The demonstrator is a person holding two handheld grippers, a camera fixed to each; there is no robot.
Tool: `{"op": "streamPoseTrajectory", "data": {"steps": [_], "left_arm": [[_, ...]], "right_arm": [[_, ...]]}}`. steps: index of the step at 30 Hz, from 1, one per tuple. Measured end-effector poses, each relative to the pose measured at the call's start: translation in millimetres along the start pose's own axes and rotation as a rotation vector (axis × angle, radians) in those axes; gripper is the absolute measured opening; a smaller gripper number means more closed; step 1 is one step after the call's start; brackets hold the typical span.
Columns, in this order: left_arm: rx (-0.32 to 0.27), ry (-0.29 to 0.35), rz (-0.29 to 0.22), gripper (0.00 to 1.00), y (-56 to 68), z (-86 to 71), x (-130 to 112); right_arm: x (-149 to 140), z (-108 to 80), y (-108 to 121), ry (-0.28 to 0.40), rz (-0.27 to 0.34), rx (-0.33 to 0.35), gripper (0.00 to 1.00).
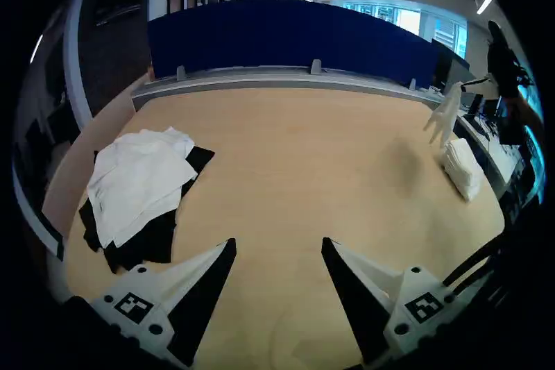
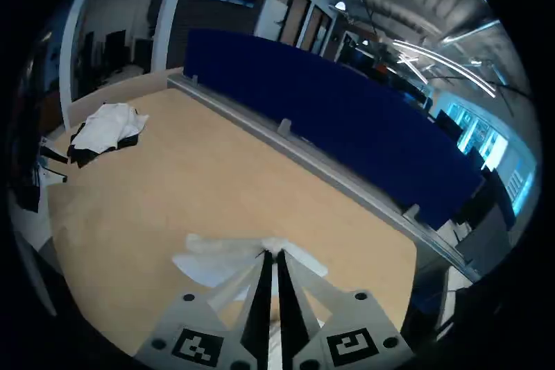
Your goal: Fold towel
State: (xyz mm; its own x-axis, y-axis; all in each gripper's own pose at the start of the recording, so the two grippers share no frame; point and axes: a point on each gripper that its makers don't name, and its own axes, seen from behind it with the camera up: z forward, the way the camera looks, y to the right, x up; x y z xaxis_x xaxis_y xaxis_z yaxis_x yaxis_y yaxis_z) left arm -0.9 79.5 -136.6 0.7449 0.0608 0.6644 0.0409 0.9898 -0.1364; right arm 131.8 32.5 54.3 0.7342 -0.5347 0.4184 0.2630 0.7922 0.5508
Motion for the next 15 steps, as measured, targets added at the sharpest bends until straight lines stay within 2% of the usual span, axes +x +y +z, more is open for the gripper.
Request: {"op": "streamPoseTrajectory", "data": {"steps": [8,15], "left_arm": [[-0.001,-0.001,0.001,0.91,7.5,0.9,4.2],[0.001,-0.003,0.008,0.91,10.5,1.1,5.2]], "right_arm": [[-24.4,-12.8,40.8,-0.028,0.012,-0.052,0.05],[-36.5,-16.6,62.7,-0.040,0.027,-0.079,0.05]]}}
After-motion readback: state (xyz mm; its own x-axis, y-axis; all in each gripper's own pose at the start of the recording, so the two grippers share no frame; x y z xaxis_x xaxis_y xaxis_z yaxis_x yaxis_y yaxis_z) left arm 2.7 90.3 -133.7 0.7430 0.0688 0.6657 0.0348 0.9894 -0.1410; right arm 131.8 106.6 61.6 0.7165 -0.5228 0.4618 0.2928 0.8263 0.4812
